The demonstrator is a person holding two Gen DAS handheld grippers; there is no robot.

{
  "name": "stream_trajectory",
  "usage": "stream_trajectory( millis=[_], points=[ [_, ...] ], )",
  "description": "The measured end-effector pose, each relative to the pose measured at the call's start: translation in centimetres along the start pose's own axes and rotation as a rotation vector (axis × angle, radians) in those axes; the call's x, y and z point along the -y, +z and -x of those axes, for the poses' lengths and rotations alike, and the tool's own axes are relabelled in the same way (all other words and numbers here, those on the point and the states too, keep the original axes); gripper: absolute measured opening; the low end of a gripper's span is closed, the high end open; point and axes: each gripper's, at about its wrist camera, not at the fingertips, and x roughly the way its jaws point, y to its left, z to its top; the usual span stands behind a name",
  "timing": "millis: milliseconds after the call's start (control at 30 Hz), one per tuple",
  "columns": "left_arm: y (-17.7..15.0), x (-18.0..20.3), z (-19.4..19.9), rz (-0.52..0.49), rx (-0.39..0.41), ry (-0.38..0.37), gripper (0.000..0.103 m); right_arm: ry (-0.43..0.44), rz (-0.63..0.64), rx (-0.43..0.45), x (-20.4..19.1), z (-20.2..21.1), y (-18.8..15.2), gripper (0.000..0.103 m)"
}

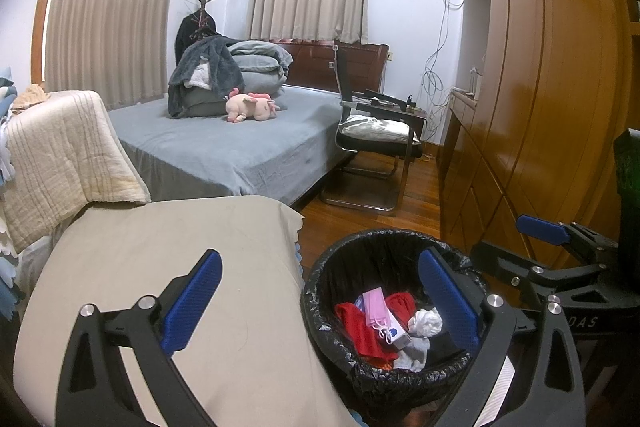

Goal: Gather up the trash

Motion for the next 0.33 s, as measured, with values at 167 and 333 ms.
stream_trajectory(
  millis=[167,333],
  points=[
    [0.06,-0.15,0.1,0.001,-0.002,0.002,0.097,0.0,0.001,0.0,-0.02,0.02,-0.02,0.098],
    [-0.12,-0.33,0.3,0.001,-0.004,0.003,0.097,0.0,0.0,-0.002,-0.06,0.08,0.0,0.098]
  ],
)
